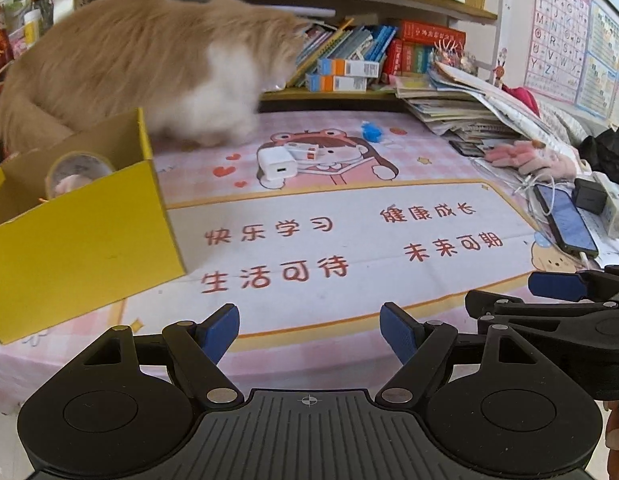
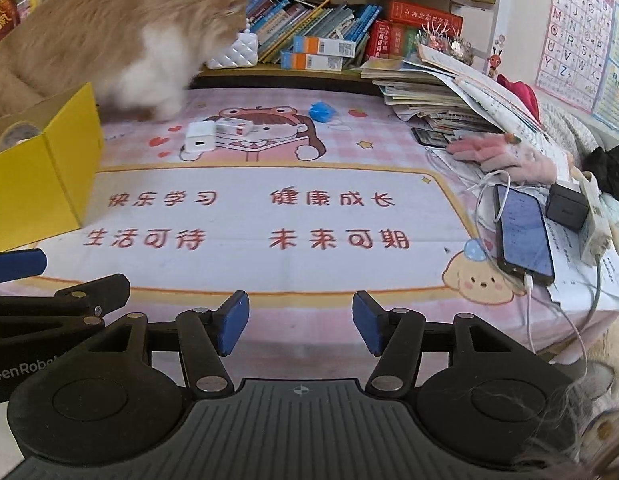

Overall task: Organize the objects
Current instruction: 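Withdraw both tools from the box toward the white charger, then grasp the white charger with the left tool while the right tool grasps the blue item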

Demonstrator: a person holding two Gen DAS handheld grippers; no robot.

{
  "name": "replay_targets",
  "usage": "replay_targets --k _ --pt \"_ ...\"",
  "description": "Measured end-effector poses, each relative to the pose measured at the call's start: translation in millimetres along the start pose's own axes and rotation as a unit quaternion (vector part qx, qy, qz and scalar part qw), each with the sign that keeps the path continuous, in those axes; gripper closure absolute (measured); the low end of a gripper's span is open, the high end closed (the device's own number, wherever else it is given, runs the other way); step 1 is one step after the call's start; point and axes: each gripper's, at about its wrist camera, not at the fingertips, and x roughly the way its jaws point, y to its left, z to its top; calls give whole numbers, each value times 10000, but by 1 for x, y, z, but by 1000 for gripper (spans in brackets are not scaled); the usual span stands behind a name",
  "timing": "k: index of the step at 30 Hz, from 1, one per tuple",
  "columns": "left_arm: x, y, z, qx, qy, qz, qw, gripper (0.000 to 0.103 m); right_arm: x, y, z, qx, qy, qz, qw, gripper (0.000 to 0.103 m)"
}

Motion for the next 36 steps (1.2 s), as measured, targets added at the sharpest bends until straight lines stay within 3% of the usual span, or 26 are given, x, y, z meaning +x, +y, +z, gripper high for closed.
replay_targets --k 13,23,30,36 --pt "60 -23 41 -261 144 368 9989 23 60 -49 39 -20 188 192 9996 47" --pt "125 -21 104 -400 -154 994 9941 24 124 -70 101 -197 -42 460 9987 43" --pt "180 -11 138 -604 -123 1297 9896 26 170 -77 148 -314 -252 666 9970 38" --pt "221 -1 152 -639 54 1443 9875 33 206 -79 174 -391 -274 796 9957 35"
